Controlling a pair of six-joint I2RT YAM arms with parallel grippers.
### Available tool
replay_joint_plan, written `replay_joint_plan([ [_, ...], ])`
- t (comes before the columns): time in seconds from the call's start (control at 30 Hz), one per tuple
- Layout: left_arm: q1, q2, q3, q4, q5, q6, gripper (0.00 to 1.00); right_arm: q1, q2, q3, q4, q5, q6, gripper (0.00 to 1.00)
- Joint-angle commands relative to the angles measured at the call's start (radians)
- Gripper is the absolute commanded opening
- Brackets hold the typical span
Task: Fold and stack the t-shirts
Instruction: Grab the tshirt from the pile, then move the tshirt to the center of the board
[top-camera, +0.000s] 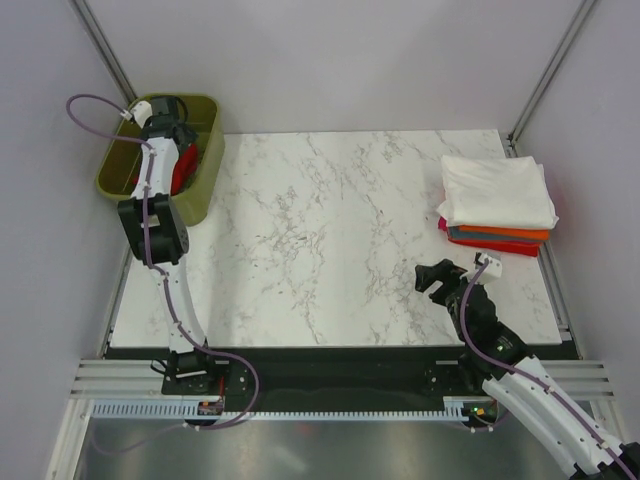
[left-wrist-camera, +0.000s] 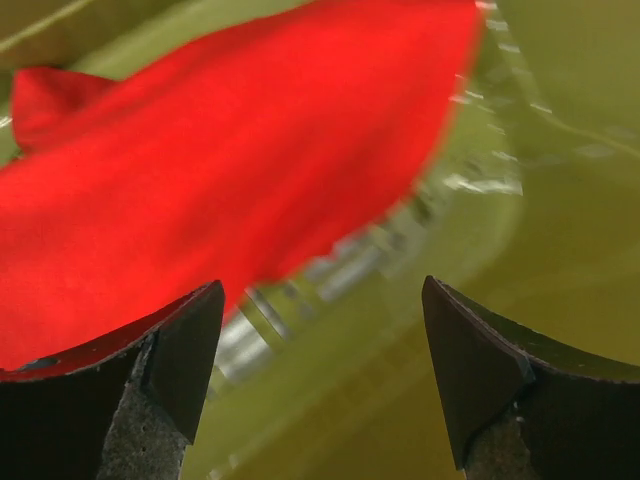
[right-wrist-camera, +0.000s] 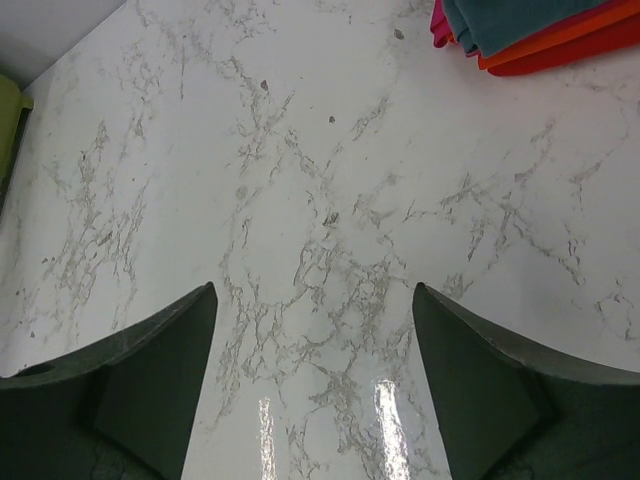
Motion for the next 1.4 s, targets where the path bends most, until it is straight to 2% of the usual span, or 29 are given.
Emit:
replay_joint_plan([
  [0.0,0.027,0.068,0.100,-0.011,-0.112,0.000,0.89,0.000,-0.019,0.002,0.037,-0.010,-0.024,0.87],
  [0.13,0.066,0.144,0.120,0.027,-0.088,0.035,1.00,0.002,-0.021,0.000,0.043,-0.019,-0.032,0.89],
  [0.27,0.087,0.221,0.140,0.029,-0.042,0.042,0.98,0.002,-0.018,0.000,0.046,-0.011,-0.037,0.90],
  [0.37,0.101,0.263,0.154,0.029,-0.004,0.042,0.92,0.000,-0.012,-0.001,0.047,0.004,-0.032,0.91],
  [0.4,0.104,0.270,0.157,0.029,0.006,0.037,0.88,0.000,-0.010,0.000,0.044,0.010,-0.030,0.90],
  [0.43,0.109,0.273,0.157,0.032,0.018,0.034,0.70,0.002,-0.007,0.003,0.043,0.013,-0.029,0.90],
  [0.5,0.110,0.258,0.158,0.046,0.021,0.025,0.48,0.000,-0.004,0.005,0.041,0.010,-0.029,0.88],
  [0.53,0.112,0.247,0.155,0.058,0.030,0.025,0.28,0.000,-0.007,0.005,0.041,0.010,-0.029,0.88],
  [0.63,0.104,0.166,0.137,0.099,0.050,0.023,0.02,0.000,-0.010,0.003,0.041,0.010,-0.030,0.88],
  [0.83,0.049,-0.048,0.085,0.172,-0.037,0.005,0.02,0.000,-0.012,0.005,0.038,0.009,-0.032,0.87],
  [1.03,0.009,-0.265,0.048,0.198,-0.063,-0.021,0.02,0.000,-0.010,-0.001,0.050,0.010,-0.030,0.84],
  [1.2,-0.063,-0.437,-0.018,0.225,-0.086,-0.017,0.02,0.000,0.019,0.017,0.054,0.043,-0.017,0.87],
  [1.3,-0.097,-0.552,-0.072,0.238,-0.042,-0.037,0.02,0.000,0.053,0.077,0.026,0.044,0.000,0.93],
  [1.33,-0.103,-0.584,-0.088,0.236,0.029,-0.069,0.02,0.000,0.062,0.121,0.017,0.038,0.014,0.98],
  [1.37,-0.107,-0.648,-0.142,0.238,0.070,-0.092,0.02,0.000,0.073,0.141,0.009,0.030,0.017,0.98],
])
